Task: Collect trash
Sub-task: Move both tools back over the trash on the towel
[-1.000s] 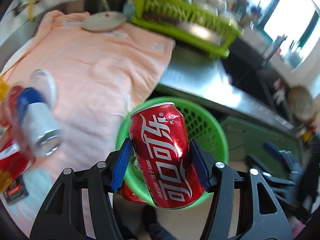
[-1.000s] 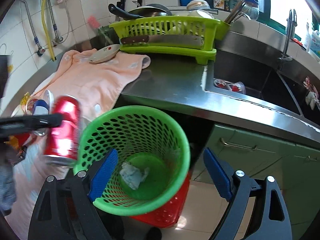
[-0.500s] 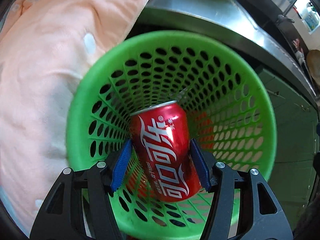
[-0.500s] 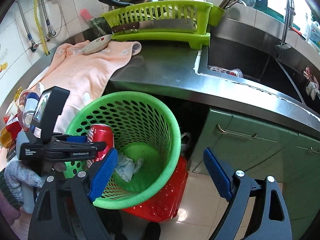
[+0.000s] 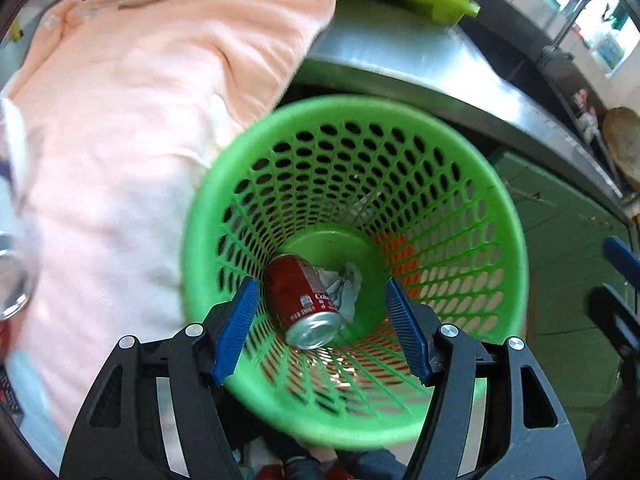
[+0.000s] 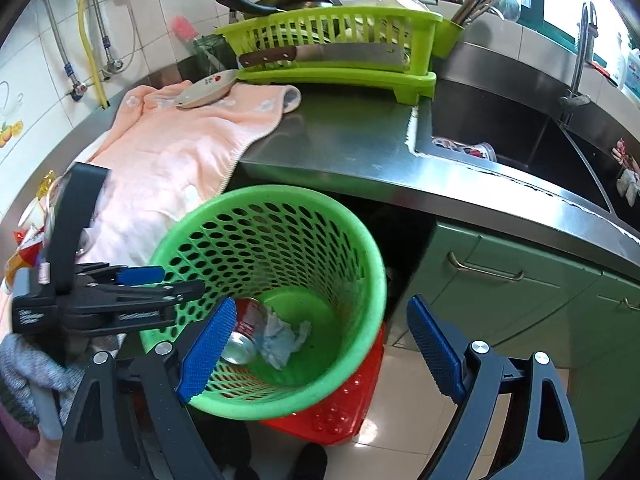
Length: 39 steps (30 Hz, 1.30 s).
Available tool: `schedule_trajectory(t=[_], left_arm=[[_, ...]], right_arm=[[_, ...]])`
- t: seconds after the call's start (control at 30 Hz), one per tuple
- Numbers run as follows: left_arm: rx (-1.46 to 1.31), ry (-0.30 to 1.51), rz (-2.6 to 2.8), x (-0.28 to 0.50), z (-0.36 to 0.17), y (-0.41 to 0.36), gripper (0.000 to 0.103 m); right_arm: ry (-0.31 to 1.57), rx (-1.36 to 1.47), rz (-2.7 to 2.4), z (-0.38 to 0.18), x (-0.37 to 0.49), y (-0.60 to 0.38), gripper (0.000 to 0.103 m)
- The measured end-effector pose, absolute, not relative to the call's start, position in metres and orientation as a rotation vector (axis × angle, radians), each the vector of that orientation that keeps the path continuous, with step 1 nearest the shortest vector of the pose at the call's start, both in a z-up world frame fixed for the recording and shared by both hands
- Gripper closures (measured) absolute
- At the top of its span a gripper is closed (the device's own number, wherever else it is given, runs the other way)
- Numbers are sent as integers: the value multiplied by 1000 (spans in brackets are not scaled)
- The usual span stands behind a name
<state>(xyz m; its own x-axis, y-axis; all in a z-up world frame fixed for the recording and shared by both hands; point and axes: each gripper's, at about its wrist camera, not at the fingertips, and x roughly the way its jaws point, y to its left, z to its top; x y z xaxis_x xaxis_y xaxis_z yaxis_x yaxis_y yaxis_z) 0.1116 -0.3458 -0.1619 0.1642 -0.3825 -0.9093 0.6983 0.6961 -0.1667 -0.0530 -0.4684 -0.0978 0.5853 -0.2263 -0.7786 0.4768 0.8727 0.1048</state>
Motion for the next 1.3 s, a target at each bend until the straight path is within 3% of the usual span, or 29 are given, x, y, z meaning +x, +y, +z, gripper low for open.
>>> schedule_trajectory(t=[0.53,1.3], left_arm=[[173,984,-662,94,-67,-195,37],[-38,974,-302,110,-65,9,36]], right_arm=[[782,280,-238,-60,-14,-375,18],[783,177,2,-48,46,-264,15]])
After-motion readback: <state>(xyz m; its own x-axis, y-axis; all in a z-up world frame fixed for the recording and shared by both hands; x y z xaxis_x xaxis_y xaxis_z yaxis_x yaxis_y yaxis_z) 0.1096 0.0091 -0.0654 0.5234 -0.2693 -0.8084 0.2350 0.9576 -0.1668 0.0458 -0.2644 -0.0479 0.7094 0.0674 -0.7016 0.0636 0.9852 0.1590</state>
